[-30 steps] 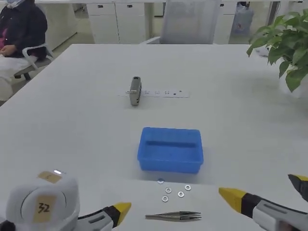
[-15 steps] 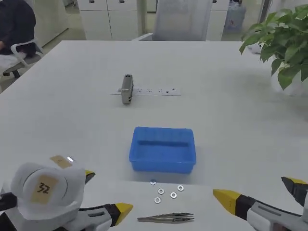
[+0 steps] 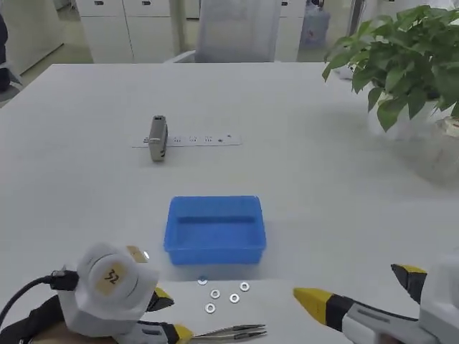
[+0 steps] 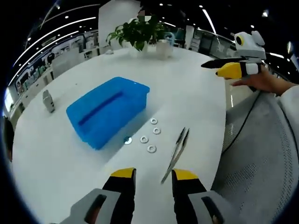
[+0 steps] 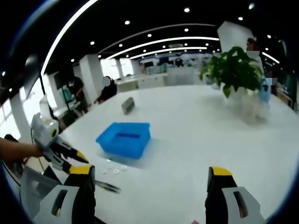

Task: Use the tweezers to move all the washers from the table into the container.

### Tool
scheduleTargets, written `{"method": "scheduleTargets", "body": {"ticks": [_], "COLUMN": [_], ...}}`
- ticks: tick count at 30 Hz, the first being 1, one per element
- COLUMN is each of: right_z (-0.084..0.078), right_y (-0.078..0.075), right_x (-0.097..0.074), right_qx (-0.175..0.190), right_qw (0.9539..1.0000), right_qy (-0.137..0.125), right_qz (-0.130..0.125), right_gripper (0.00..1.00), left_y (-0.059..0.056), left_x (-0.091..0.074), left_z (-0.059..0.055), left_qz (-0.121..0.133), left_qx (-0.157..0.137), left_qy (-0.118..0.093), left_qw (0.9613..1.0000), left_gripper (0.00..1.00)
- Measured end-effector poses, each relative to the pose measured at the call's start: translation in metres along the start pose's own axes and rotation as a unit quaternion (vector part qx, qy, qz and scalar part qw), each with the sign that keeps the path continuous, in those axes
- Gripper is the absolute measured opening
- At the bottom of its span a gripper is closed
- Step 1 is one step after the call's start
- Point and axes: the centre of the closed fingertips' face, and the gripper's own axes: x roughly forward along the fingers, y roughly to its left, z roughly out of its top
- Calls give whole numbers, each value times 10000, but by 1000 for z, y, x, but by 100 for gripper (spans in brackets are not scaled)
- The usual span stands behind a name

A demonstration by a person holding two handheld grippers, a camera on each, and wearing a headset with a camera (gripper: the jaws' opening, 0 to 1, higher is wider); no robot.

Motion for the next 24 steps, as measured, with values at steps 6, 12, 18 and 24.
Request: {"method": "scheduleTargets", "body": {"ticks": [6, 12, 18, 24], "right_z": [0, 0, -1, 1], "right_y": [-2, -3, -1, -2], "right_x": [0, -1, 0, -1], "right_qx": [-13, -13, -83, -76], "right_qw": [10000, 9999, 9999, 9999], "right_qy": [6, -6, 22, -11], "right_qz": [-59, -102, -96, -105], "right_gripper": [99, 99, 99, 99], "left_y": [-5, -11, -15, -23], "left_x": [16, 21, 22, 21], "left_z": [-5, -7, -8, -11], "left_qz": [-183, -349, -367, -371], "left_qx": [231, 463, 657, 1185], "left_qy": [202, 187, 208, 262], "left_qw": [9994, 9981, 9970, 9919], "left_gripper": [21, 18, 9, 6]}}
